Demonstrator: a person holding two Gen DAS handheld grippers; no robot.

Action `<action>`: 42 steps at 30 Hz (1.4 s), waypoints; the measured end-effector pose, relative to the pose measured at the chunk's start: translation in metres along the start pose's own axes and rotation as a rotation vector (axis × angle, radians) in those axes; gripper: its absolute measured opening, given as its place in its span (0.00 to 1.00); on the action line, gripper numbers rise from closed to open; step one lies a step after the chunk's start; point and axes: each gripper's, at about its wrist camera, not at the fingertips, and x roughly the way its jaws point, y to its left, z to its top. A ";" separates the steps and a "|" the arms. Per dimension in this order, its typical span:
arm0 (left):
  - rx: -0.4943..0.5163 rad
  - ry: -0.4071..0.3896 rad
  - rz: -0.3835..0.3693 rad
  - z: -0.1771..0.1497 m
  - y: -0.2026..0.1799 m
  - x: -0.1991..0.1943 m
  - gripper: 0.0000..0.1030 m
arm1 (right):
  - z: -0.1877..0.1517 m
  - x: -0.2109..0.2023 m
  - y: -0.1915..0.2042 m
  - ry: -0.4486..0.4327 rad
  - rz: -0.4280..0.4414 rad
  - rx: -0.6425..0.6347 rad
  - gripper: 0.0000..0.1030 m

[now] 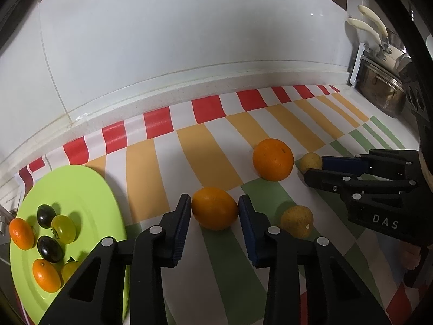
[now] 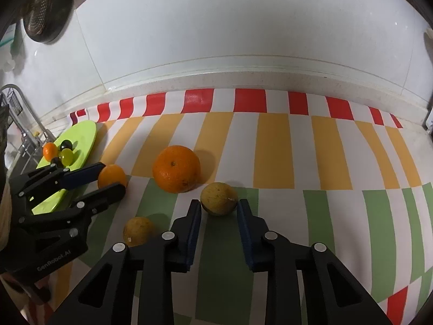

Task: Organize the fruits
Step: 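Grasp an orange with the left gripper while the right grasps a brownish-yellow fruit, then carry the orange and brownish-yellow fruit in both grippers over the green plate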

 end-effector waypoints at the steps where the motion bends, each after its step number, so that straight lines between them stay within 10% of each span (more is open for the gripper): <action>1: 0.003 -0.001 0.002 0.001 -0.001 0.001 0.34 | 0.000 0.000 0.001 -0.003 -0.002 -0.006 0.28; 25: 0.002 -0.018 0.008 -0.002 -0.003 -0.005 0.34 | 0.001 -0.004 0.006 -0.036 -0.019 -0.036 0.29; 42: -0.046 -0.152 0.054 -0.006 -0.002 -0.084 0.34 | 0.005 -0.069 0.045 -0.155 0.062 -0.077 0.29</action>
